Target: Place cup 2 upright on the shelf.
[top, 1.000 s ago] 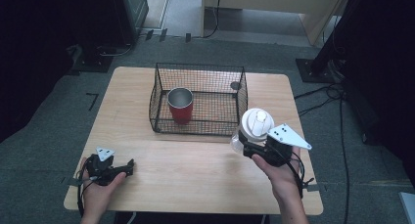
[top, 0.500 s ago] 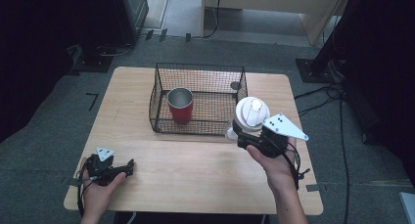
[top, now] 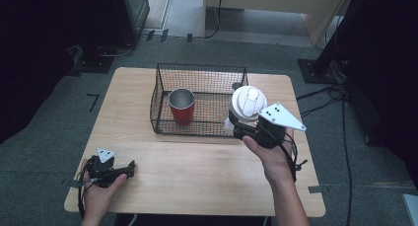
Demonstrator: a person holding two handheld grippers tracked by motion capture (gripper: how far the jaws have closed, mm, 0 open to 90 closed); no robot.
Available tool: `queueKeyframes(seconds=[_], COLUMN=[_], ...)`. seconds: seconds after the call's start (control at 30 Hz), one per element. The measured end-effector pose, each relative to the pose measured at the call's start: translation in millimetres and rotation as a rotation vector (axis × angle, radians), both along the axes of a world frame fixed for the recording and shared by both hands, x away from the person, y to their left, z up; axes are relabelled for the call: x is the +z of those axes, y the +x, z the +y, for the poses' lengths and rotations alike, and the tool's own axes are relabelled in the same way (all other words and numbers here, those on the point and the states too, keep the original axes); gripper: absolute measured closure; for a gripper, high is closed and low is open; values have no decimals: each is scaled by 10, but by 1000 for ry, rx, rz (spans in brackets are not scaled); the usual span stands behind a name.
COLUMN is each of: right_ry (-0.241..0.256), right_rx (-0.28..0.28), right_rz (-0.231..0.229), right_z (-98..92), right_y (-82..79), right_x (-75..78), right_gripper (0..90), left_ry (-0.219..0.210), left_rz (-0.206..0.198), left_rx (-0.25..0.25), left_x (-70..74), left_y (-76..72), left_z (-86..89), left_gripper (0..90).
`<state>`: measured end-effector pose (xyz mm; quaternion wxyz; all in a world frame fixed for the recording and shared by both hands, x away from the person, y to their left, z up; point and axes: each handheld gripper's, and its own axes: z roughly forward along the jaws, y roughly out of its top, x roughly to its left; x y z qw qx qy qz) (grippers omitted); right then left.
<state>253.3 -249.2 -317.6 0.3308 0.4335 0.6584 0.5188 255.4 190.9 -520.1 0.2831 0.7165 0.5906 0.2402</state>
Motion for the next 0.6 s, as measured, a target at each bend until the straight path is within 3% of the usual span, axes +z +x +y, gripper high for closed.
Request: queueKeyframes(seconds=[0.3,0.6], right_ry=[-18,3], right_rx=[1,-16], right_rz=[-9,-15], right_z=[116,221], right_y=[167,345], right_x=[45,46], right_gripper=[165,165], left_ry=[0,-1], left_rz=[0,0], left_rx=[0,0], left_x=[0,0], left_y=[0,0], left_z=[0,1], left_gripper=[1,1])
